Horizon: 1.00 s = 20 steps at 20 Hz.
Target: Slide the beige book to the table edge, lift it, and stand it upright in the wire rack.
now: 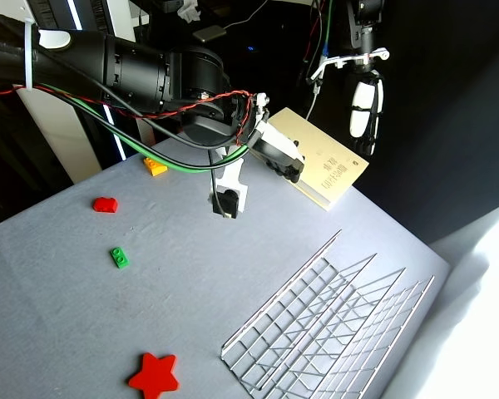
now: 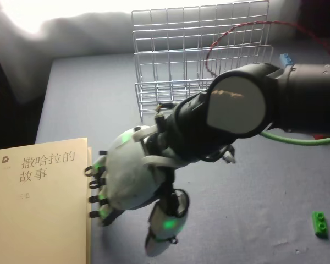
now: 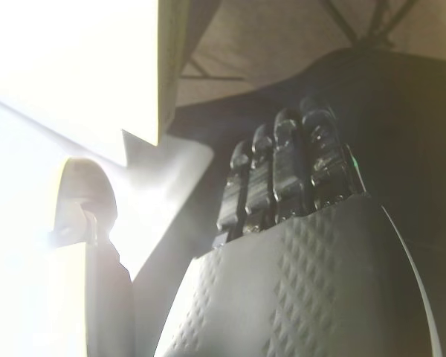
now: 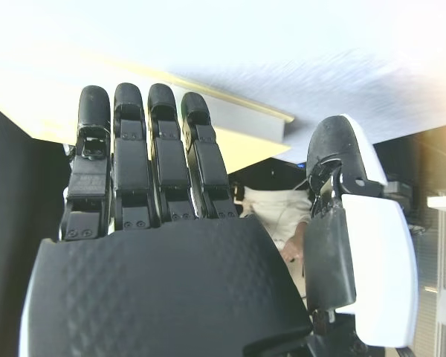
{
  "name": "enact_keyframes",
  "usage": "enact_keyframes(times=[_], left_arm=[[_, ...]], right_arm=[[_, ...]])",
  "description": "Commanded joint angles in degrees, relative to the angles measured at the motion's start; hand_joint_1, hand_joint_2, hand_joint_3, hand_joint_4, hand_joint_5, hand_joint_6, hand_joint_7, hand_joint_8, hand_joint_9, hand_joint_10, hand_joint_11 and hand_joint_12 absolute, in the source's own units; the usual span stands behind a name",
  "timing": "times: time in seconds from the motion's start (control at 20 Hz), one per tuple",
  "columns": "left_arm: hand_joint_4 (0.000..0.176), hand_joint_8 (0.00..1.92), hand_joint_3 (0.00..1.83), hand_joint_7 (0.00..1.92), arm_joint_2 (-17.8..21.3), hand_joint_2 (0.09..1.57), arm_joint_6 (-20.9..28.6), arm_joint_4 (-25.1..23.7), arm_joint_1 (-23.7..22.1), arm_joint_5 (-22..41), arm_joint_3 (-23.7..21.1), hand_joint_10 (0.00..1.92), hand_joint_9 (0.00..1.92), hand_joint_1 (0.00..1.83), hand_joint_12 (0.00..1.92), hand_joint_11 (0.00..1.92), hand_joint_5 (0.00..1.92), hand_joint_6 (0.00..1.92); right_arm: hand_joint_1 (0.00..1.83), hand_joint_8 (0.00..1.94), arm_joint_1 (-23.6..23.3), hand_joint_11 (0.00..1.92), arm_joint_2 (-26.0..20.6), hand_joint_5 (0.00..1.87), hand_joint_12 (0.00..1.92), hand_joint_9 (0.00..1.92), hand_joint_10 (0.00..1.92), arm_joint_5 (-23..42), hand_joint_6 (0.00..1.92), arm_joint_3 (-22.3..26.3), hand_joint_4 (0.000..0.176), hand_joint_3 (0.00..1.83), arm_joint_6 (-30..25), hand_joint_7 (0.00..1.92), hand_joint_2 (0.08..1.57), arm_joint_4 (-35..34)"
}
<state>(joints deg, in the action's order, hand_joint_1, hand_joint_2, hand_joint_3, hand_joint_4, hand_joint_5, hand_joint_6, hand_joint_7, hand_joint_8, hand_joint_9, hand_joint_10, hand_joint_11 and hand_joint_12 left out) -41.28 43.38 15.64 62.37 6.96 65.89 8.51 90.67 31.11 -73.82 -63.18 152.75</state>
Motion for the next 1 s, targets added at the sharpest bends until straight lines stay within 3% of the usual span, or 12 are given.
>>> enact_keyframes(times=[0.0, 0.55, 0.75, 0.95], left_arm=[[0.000, 0.00, 0.00, 0.10, 0.47, 1.07, 0.36, 0.45, -0.67, 2.90, -0.08, 0.00, 0.10, 0.73, 0.28, 0.00, 0.10, 0.00], [0.000, 0.01, 0.00, 0.13, -2.64, 1.06, 0.36, 0.40, -2.66, 3.42, 1.38, 0.01, 0.13, 0.72, 0.33, 0.00, 0.11, 0.00], [0.000, 0.00, 0.00, 0.12, -3.33, 1.04, 0.36, 0.36, -2.90, 3.42, 1.83, 0.00, 0.11, 0.75, 0.27, 0.00, 0.12, 0.00], [0.000, 0.00, 0.00, 0.14, -3.98, 1.02, 0.35, 0.35, -2.84, 3.43, 1.97, 0.00, 0.14, 0.78, 0.36, 0.00, 0.14, 0.00]], right_arm=[[0.24, 0.00, 0.22, 0.00, -0.83, 0.31, 0.86, 0.31, 0.00, -2.64, 0.01, 0.02, 0.000, 0.00, 0.31, 0.31, 1.12, -1.13], [0.26, 0.00, -3.98, 0.00, -14.32, 0.30, 0.82, 0.31, 0.00, 0.86, 0.00, 1.27, 0.000, 0.00, 4.99, 0.31, 1.12, -0.83], [0.30, 0.00, -5.68, 0.00, -19.69, 0.31, 0.86, 0.32, 0.00, -0.37, 0.00, 4.14, 0.000, 0.00, 2.87, 0.32, 1.10, -0.69], [0.26, 0.01, -6.90, 0.00, -23.92, 0.32, 0.89, 0.35, 0.01, -0.80, 0.00, 7.62, 0.000, 0.00, 1.00, 0.34, 1.11, -0.91]])
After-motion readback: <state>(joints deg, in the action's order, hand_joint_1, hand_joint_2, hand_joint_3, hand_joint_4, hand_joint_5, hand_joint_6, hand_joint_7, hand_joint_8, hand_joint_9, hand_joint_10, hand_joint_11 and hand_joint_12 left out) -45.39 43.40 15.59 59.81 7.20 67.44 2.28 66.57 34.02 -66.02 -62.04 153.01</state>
